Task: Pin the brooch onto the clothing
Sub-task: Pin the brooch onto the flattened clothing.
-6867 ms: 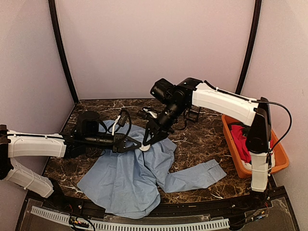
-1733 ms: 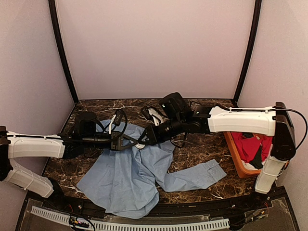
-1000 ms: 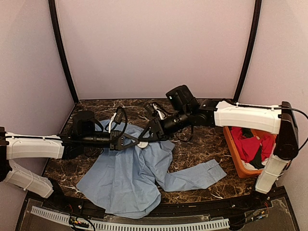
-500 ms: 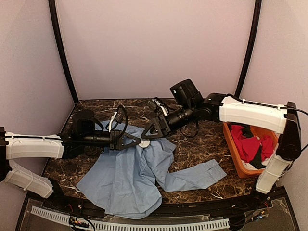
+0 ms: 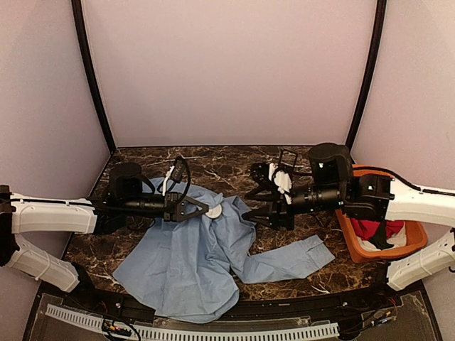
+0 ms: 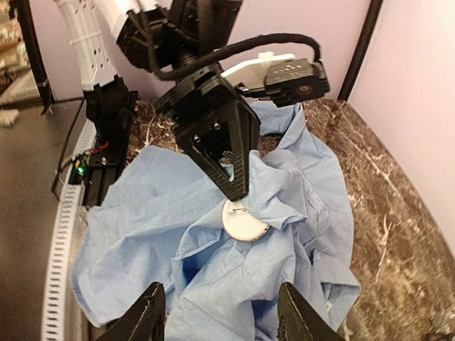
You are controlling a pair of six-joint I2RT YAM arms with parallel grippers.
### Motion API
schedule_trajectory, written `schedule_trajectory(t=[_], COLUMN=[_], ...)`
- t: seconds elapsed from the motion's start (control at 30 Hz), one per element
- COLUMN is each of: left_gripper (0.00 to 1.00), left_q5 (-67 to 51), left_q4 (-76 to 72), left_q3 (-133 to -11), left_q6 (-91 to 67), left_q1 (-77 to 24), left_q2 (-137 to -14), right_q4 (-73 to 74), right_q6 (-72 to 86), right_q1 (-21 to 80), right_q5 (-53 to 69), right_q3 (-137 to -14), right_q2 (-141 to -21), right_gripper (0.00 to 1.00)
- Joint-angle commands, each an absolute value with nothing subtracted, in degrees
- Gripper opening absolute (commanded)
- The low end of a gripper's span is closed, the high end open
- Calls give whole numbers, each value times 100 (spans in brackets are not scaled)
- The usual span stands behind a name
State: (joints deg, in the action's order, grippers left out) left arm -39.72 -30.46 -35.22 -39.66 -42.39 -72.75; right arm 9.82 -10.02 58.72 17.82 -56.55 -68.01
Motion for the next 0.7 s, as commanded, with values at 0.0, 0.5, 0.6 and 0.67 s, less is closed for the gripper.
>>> schedule_trajectory(t=[0.0,0.5,0.6,0.67], left_gripper=[1,1,1,1], left_q5=[-4073,-4127,-4115,-4105], left_q4=[-3398,-3673,-3647,-3640], left_q3=[-3535,-3515,-3484,-3474], left_q6=[-4070,-4370,-4368,-4363], left_q1=[-4231,-4223,-4227,-4223], left_q2=[-7312,-7414,-7349,-7322], right_q4=[-506,-3782,-3993,-4143], right_q6=[-2806,-6420,-6447,-6440], right_q1=[6304,7497,7492,7489], right_q5=[623,-2187,-2232,-2337], right_q3=[-5051,-4498,-4500,-4502], right_q2=[-6808,-8646,-8775,-8832], right_gripper=[50,44,39,35])
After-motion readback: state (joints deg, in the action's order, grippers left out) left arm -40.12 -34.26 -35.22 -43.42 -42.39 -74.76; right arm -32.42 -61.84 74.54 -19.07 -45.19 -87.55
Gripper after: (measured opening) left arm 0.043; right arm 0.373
